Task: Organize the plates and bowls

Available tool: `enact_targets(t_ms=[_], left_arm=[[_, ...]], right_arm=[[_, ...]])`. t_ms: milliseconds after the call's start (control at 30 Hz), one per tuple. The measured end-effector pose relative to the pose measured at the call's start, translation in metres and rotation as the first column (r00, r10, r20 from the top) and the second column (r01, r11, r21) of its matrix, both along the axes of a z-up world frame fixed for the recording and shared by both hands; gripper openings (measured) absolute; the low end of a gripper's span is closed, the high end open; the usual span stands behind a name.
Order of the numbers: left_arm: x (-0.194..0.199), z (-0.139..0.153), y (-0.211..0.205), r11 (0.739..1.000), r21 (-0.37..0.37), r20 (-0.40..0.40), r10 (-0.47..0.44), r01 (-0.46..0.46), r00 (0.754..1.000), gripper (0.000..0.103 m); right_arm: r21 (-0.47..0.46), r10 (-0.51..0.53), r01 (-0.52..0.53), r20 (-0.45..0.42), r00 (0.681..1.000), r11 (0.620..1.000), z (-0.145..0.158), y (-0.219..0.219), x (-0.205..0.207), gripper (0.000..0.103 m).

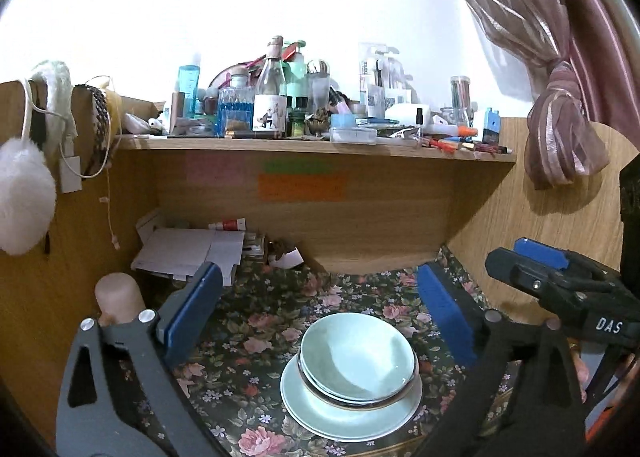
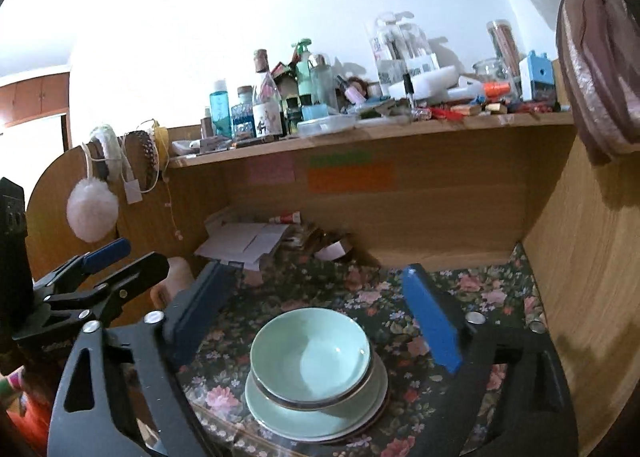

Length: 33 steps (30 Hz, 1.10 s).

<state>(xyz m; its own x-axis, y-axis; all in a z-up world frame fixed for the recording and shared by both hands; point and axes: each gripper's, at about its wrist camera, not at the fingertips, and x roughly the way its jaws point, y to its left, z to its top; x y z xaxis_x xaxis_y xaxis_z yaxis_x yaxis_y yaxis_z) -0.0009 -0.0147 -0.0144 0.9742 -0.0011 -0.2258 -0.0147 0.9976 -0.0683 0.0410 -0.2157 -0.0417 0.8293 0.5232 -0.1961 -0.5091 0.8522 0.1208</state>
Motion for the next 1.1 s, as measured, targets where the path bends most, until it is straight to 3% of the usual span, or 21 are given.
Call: enact_targets(t_ms=[133,1100], left_arm=[[-0.002,-0.002,0.000,1.000,-0.003,0.004,0.005,-0.005,1.000,0.102],[0.004,-0.012,0.003,1.000,-0.016,-0.014,-0.006,0.006,1.000,0.103]], right_arm=[[-0.002,-0.024,0.024,0.032,0.999,1.000,0.000,-0.002,-0.007,0.103],[0.000,-0.020,0.020,0.026,0.999,1.000,-0.003,0.001,-0.009,0.103]])
